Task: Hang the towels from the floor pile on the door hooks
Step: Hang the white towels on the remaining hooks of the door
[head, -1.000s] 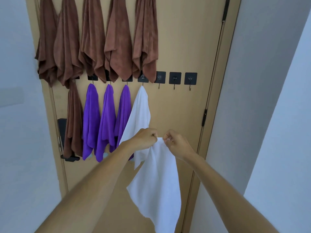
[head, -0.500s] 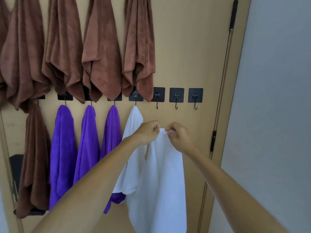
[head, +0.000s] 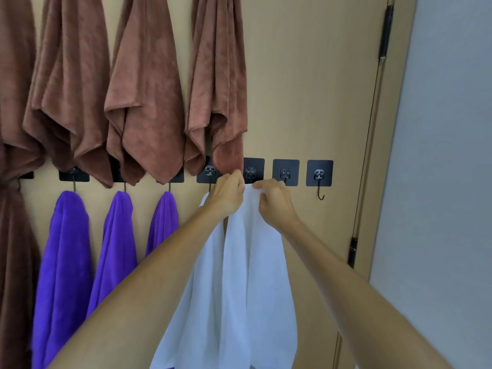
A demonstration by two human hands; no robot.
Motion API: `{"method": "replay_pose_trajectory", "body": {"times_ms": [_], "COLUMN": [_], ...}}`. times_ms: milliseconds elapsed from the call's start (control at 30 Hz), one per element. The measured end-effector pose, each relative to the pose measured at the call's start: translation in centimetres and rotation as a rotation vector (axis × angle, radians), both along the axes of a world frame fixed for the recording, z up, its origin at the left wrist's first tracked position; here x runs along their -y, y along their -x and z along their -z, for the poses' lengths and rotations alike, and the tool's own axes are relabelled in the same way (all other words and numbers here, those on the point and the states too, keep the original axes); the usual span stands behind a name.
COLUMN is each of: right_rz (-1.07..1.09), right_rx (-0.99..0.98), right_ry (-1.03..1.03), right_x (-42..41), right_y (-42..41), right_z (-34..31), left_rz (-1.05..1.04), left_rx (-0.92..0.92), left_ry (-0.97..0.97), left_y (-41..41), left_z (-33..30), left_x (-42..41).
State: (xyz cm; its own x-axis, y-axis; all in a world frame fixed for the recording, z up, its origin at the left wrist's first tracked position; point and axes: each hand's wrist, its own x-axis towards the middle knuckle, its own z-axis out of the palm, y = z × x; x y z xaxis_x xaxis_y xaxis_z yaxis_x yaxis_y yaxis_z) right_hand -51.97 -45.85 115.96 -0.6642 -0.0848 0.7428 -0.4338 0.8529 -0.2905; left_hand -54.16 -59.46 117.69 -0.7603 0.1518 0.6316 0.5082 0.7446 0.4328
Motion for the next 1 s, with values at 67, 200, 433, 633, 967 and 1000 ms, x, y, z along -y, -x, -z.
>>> {"method": "replay_pose_trajectory", "body": {"times_ms": [67,200,433,633,967,1000], "right_rz": [0.032,0.08,-0.089,-0.142,-0.159,-0.167], "right_rx": [-0.003,-0.021,0.078,-0.033,0.022,0.039], "right_ry": [-0.021,-0.071,0.325,0.215,0.149,0.163], "right_x": [0.2,0.1,-0.2,-0.1,1.0,1.1], "right_y": [1.0,2.7,3.9,2.0,1.1,0.7], "right_z": [-0.5,0.1,4.0,7.1,11.9,12.5], "left_rz": [-0.033,-0.098,-0.062,0.005,0.154,0.137], "left_rx": [-0.03,-0.055,-0.137,-0.101,-0.092,-0.113], "left_ry": [-0.008,0.006,-0.065,-0.203,-0.026,0.015], "left_y": [0.8,2.0,2.5,1.1,0.1,0.2], "left_z": [-0.6,-0.2,3.3,7.0,13.9,14.8], "left_x": [-0.4,-1.1,-1.7,-2.6,-2.5,-2.7]}}
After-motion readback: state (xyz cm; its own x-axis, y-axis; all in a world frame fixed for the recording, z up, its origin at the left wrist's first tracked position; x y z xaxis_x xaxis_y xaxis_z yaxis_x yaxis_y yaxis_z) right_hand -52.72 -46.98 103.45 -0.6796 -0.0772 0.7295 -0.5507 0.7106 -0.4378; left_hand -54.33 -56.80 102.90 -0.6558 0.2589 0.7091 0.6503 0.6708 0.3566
